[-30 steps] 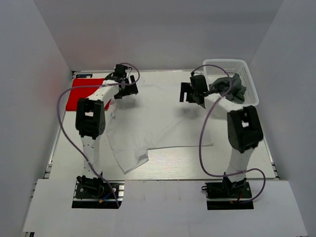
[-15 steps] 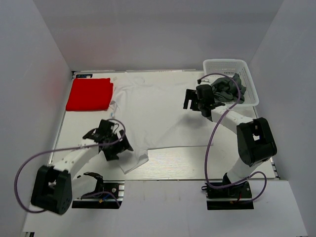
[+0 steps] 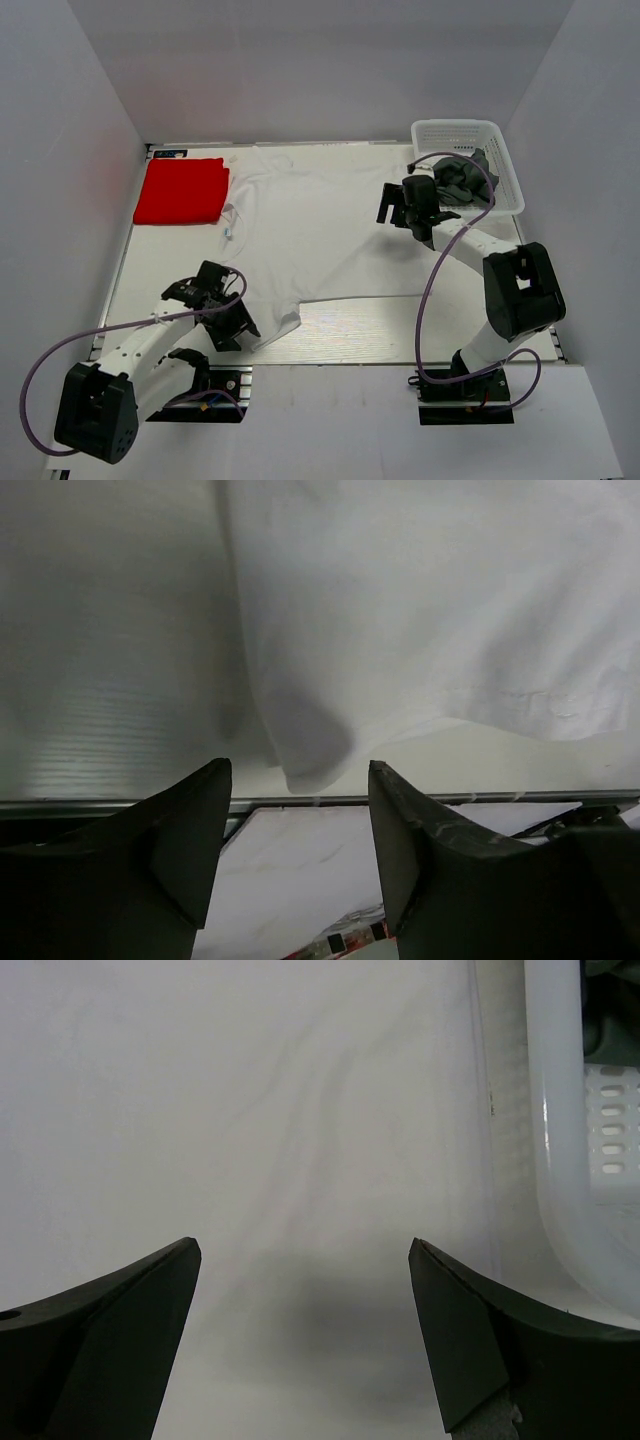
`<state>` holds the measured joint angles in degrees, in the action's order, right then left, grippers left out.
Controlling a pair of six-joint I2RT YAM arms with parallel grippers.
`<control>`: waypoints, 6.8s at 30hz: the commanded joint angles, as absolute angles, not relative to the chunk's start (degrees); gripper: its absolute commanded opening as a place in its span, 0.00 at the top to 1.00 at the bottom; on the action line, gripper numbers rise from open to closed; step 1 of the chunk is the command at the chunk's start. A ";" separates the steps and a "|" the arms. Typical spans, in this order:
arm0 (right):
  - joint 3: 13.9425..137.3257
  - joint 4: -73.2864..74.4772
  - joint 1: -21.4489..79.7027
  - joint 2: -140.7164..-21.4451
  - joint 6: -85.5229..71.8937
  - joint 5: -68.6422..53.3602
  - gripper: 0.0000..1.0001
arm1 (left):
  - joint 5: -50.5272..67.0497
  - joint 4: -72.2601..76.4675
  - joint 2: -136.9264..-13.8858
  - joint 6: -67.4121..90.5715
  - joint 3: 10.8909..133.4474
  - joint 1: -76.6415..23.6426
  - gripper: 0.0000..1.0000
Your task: Fold and stack the t-shirts
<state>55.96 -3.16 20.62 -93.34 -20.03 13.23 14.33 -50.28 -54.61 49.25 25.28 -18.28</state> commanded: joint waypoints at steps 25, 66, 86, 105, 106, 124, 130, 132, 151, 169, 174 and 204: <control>33.86 19.51 20.13 -64.45 -36.29 16.61 0.10 | 14.06 -46.32 -57.66 40.96 39.46 -22.15 1.00; 45.16 20.56 18.72 -72.41 -31.46 20.30 1.00 | -9.05 -32.27 -65.20 36.22 58.00 -20.48 1.00; 68.97 17.84 15.03 -95.88 -30.24 20.65 1.00 | -18.28 -26.63 -92.45 30.15 75.85 -16.79 1.00; 70.76 14.51 18.18 -94.85 -27.25 15.03 0.10 | -13.89 -31.83 -105.74 28.48 88.70 -12.57 0.00; 70.06 13.37 18.45 -94.40 -27.16 14.86 0.10 | -13.19 -30.69 -104.51 28.48 86.77 -12.57 0.00; 65.32 10.90 22.15 -107.76 -28.39 14.41 0.10 | -5.44 -26.45 -104.32 33.31 64.18 -12.57 0.00; 53.13 12.04 24.34 -100.39 -30.66 18.18 0.10 | -7.81 -31.28 -97.58 39.45 52.42 -13.79 0.00; 49.24 12.92 26.01 -95.55 -31.90 19.42 0.10 | -6.52 -30.33 -91.36 41.30 47.84 -13.80 0.00; 43.76 8.81 34.19 -68.99 -31.12 27.76 0.10 | -12.38 -36.21 -56.39 46.59 45.77 -13.01 0.00; 68.46 8.96 27.52 -96.23 -24.70 33.58 0.10 | -11.09 -34.72 -110.90 25.24 96.99 -11.34 0.00; 73.73 9.58 25.76 -101.67 -22.94 32.26 0.10 | -9.84 -38.14 -124.86 20.40 109.05 -11.34 0.02; 92.80 17.05 20.48 -123.92 -31.02 33.04 0.11 | -5.71 -36.48 -129.30 20.30 104.95 -11.34 1.00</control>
